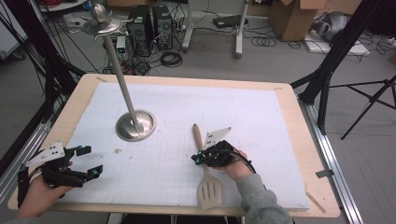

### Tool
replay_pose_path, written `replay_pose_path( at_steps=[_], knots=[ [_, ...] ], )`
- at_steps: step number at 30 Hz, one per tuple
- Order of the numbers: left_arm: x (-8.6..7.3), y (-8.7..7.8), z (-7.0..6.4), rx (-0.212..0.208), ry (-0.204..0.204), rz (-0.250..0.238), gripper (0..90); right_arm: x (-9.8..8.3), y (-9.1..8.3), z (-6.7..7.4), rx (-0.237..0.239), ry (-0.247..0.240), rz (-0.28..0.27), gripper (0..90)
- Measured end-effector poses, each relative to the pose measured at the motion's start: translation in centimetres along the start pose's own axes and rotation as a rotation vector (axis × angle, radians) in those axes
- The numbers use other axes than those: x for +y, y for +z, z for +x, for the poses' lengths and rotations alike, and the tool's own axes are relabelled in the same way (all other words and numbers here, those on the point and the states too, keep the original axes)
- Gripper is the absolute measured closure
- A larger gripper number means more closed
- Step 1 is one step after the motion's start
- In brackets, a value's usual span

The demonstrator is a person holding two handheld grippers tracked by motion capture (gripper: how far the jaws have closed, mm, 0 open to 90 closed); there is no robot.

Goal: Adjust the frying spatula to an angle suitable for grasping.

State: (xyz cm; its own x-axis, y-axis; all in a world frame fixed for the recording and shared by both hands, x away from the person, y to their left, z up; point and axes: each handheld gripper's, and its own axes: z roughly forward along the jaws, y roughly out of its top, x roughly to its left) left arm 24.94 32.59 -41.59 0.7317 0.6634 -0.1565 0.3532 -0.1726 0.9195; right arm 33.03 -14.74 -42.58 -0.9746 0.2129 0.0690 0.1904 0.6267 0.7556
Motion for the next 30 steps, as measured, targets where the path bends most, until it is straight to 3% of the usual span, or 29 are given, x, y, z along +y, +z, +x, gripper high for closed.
replay_pose_path(
  at_steps=[1, 4, 9, 11, 19, 30],
  knots=[
    [0.1, 0.4, 0.1, -0.008, 0.003, 0.004, 4.5, -0.2, 0.1, 0.3, 0.004, -0.001, 0.033, 90.0],
    [0.2, 0.8, 0.2, -0.017, 0.007, 0.01, 4.5, -0.5, 0.2, 0.5, 0.01, 0.005, 0.052, 90.0],
    [0.5, 1.9, 0.3, -0.04, 0.014, 0.018, 4.5, -1.1, 0.2, 1.0, 0.013, -0.001, 0.132, 90.0],
    [0.6, 2.3, 0.3, -0.048, 0.013, 0.022, 4.4, -1.3, 0.0, 1.0, 0.009, 0.013, 0.128, 90.0],
    [0.9, 3.4, 0.3, -0.071, 0.016, 0.033, 4.5, -1.4, -1.0, 1.3, -0.036, -0.026, 0.146, 90.0],
    [0.8, 3.5, 0.4, -0.071, 0.015, 0.038, 4.4, -2.1, -1.7, 1.0, -0.008, -0.019, 0.14, 90.0]
  ],
)
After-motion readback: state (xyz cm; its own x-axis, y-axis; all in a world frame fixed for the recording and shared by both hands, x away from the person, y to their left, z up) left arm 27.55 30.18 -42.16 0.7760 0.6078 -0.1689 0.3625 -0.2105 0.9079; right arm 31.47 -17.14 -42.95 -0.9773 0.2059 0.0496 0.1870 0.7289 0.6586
